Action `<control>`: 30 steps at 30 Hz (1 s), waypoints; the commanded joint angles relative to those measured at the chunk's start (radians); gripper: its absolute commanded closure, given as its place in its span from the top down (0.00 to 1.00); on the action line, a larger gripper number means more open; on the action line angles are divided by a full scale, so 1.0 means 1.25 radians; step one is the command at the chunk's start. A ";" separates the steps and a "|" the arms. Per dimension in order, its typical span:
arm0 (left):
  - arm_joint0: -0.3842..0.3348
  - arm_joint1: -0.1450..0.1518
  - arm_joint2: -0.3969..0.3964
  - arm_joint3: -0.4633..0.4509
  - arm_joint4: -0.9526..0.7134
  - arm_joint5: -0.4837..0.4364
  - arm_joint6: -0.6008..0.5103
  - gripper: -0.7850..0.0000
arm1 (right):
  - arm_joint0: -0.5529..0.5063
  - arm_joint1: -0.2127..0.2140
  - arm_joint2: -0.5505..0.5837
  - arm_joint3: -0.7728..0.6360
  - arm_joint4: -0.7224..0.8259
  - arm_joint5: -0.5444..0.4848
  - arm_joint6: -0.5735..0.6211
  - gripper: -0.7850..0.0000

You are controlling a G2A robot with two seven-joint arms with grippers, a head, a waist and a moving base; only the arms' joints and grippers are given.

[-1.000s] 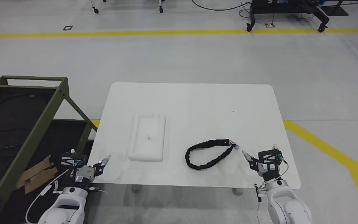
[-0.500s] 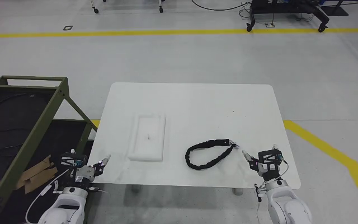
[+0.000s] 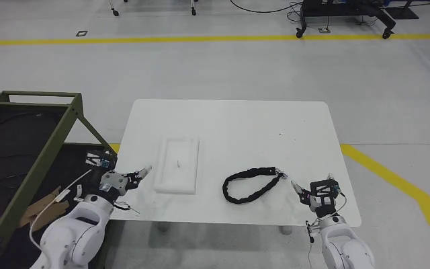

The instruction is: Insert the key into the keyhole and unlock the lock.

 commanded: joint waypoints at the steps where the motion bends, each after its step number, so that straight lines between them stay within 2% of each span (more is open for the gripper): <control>1: -0.089 -0.002 0.031 0.021 -0.062 -0.008 -0.111 1.00 | 0.000 0.000 0.000 0.000 0.000 0.000 0.000 1.00; 7: -0.324 -0.016 0.135 0.160 -0.176 0.022 -0.313 1.00 | 0.000 0.000 0.000 0.000 0.000 0.000 0.000 1.00; 11: -0.440 -0.030 0.204 0.289 -0.229 0.050 -0.370 1.00 | 0.000 0.000 0.000 0.000 0.000 0.000 0.000 1.00; 15: -0.523 -0.043 0.250 0.418 -0.277 0.052 -0.384 1.00 | 0.000 0.000 0.000 0.000 0.000 0.000 0.000 1.00; 19: -0.573 -0.053 0.265 0.513 -0.344 0.088 -0.388 1.00 | 0.000 0.000 0.000 0.000 0.000 0.000 0.000 1.00; 30: -0.573 -0.053 0.265 0.513 -0.344 0.088 -0.388 1.00 | 0.000 0.000 0.000 0.000 0.000 0.000 0.000 1.00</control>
